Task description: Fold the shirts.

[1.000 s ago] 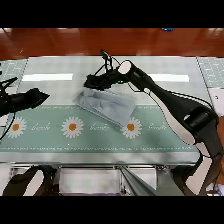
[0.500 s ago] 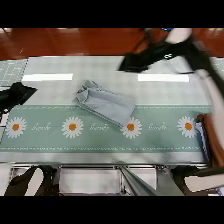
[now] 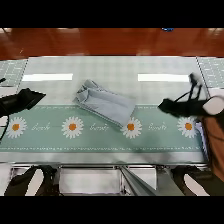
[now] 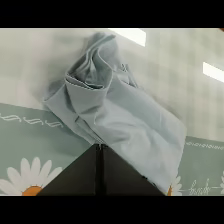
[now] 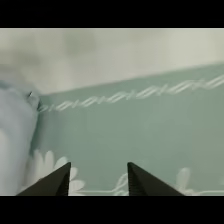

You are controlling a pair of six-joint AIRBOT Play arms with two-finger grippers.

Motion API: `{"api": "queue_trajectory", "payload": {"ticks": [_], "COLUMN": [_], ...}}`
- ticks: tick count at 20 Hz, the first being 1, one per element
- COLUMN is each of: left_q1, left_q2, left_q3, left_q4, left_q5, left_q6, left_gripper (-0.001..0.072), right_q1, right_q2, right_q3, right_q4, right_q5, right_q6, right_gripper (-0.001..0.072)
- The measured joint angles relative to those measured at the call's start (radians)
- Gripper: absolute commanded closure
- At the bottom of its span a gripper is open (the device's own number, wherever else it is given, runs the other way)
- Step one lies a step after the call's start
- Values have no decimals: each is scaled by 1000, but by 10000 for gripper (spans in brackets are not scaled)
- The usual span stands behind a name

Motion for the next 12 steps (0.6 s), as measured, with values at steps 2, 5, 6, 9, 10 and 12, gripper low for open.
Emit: {"api": "queue_trajectory", "payload": {"ticks": [2,5,6,9,10,12], "left_q1": [-36,-84,-97,-123,-127,-132], "left_q2": [-7,-23,-28,-38,-39,-42], "left_q3": [-12,-22,-24,-27,-27,-28], "left_q4": [-1,-3,-4,-4,-4,-4], "left_q5": [18,41,50,56,57,60], "left_q6": [1,3,4,4,4,4], "left_gripper": [687,687,687,687,687,687], "right_q1": [6,50,75,153,178,220], "right_q2": [-51,-203,-262,-423,-473,-551], "right_q3": [-82,-97,-81,-2,32,102], "right_q4": [202,446,514,656,688,733], "right_q5": [-61,-106,-109,-120,-117,-100], "right_q6": [-109,-253,-294,-371,-387,-406], "right_gripper": [286,286,286,287,289,317]}}
